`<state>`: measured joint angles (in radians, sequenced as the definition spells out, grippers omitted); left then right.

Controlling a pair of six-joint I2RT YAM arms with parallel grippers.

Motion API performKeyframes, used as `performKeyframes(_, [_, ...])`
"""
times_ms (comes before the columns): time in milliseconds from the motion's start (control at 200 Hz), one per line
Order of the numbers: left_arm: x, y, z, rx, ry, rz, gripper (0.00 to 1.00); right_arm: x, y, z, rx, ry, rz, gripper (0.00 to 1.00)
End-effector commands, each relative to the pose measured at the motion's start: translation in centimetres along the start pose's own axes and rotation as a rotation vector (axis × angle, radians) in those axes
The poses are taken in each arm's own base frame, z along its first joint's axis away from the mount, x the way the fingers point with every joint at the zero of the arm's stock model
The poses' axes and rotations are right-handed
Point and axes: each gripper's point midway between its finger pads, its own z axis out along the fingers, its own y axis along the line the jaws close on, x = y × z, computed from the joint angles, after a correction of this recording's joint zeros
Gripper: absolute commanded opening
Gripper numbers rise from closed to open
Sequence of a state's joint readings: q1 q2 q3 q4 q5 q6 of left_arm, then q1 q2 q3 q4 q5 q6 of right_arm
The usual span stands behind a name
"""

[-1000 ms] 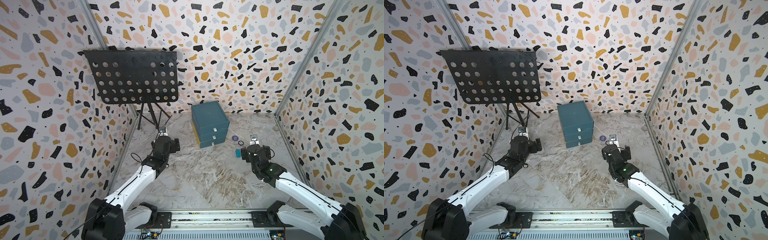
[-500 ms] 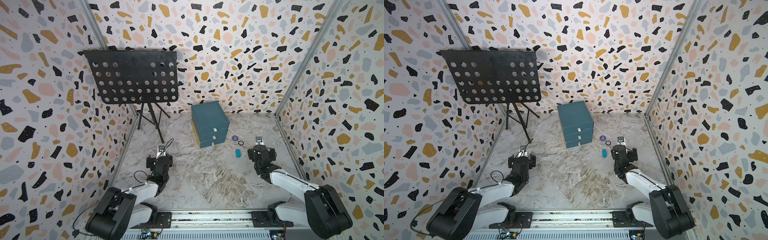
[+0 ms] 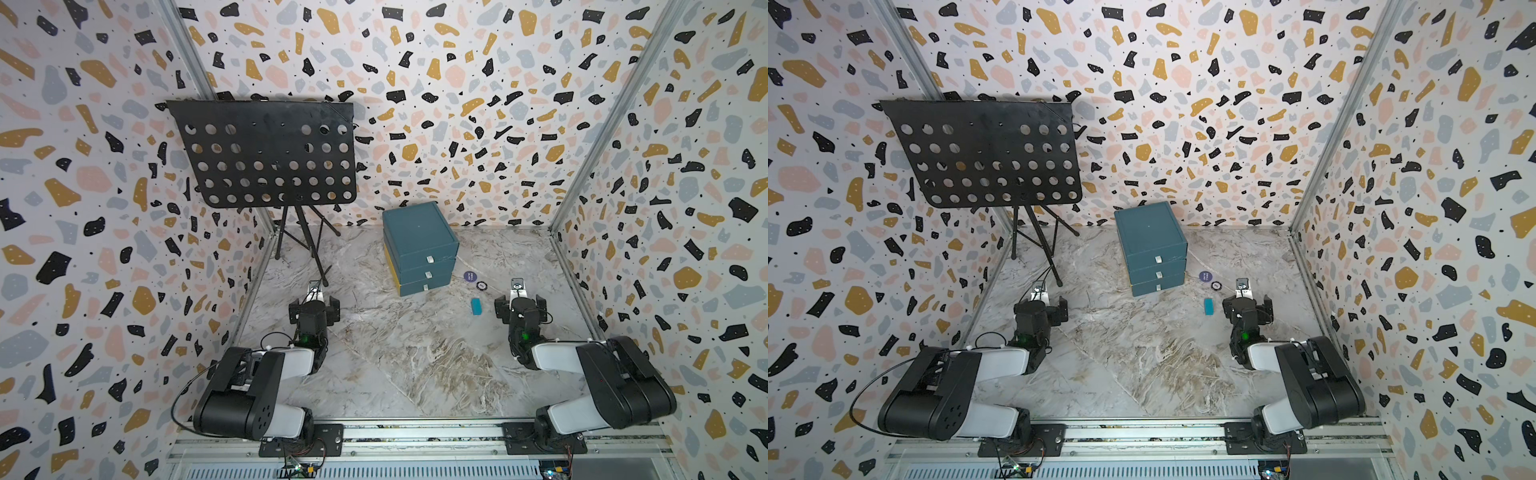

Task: Put the paint cans in the drawer according to color
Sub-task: Reset both arms

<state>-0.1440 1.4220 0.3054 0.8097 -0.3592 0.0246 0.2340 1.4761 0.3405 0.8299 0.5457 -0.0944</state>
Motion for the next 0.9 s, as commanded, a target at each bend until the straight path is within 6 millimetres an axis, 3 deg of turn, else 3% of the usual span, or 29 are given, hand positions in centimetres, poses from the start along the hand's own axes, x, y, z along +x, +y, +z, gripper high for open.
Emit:
performKeyframes(0, [-1.1,-0.8,0.0,0.050,-0.029,-0.031,1.00,-1.4,-1.5,0.1,-0.008,-0.078,0.117,1.00])
performKeyframes(60, [-1.1,-0.8,0.0,0.048,-0.030,-0.034,1.00,-0.2,-1.1,0.5,-0.077,-0.056,0.150,1.00])
performKeyframes(105, [-1.1,-0.8,0.0,0.050,-0.032,-0.033,1.00,-0.8,-1.3,1.3,-0.063,-0.098,0.152,1.00])
performKeyframes(150, [-1.1,-0.8,0.0,0.052,-0.026,-0.031,1.00,0.6,-0.7,1.8,-0.084,-0.011,0.134,1.00])
performKeyframes(225, [-1.1,-0.8,0.0,0.049,-0.029,-0.032,1.00,-0.1,-1.6,2.0,-0.081,-0.053,0.179,1.00])
performKeyframes(295, [-1.1,-0.7,0.0,0.047,-0.027,-0.034,1.00,0.4,-1.4,1.8,-0.097,0.003,0.177,1.00])
performKeyframes(350, [-1.1,-0.8,0.0,0.048,-0.029,-0.033,1.00,-0.1,-1.4,1.8,-0.088,-0.055,0.175,1.00])
performKeyframes(896, [-1.1,-0.8,0.0,0.049,-0.026,-0.032,1.00,0.1,-1.4,1.9,-0.094,-0.032,0.173,1.00])
